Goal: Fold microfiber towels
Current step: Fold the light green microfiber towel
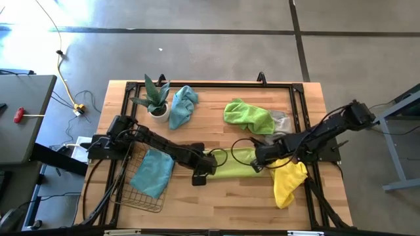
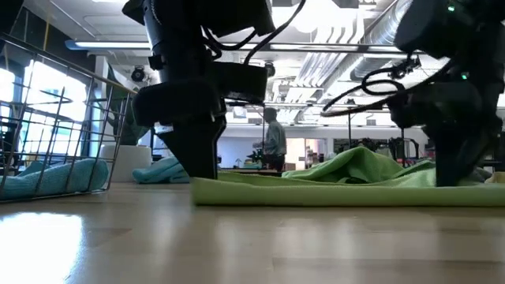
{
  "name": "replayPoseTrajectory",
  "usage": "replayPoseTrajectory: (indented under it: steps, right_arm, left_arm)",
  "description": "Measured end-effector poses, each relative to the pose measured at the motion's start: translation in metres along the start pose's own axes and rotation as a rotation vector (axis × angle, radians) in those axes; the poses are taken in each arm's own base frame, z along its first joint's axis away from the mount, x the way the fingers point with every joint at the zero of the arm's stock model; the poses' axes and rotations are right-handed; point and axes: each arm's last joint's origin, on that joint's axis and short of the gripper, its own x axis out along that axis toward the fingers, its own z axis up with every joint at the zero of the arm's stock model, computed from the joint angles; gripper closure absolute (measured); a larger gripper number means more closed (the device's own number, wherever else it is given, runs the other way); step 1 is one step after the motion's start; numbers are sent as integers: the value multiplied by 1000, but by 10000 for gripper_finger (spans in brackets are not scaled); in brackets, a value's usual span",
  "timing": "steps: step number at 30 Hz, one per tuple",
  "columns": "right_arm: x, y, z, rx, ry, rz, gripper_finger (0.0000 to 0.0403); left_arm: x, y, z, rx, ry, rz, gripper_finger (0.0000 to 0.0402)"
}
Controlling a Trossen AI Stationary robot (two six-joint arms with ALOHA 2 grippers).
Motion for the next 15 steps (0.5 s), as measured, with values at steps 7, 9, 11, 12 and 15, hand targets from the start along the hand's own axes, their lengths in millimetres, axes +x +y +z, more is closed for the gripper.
replayPoseTrajectory:
  steps: [7, 9, 11, 12, 15]
  right_arm:
    - [-45, 16, 20, -89, 85, -197, 402]
    - [-54, 19, 25, -72, 95, -221, 402]
    - [-59, 22, 29, -53, 89, -217, 402]
    - [-61, 25, 31, -47, 83, -200, 402]
    - [-61, 34, 39, -31, 82, -151, 402]
  left_arm:
    - [-13, -6, -2, -11, -20, -3, 289]
    - [-17, -9, -4, -21, -13, 0, 289]
    - [-20, -12, -7, -31, -12, 3, 289]
    - [-21, -14, -8, -32, -12, 5, 289]
    - [-28, -20, -13, -30, -1, 15, 289]
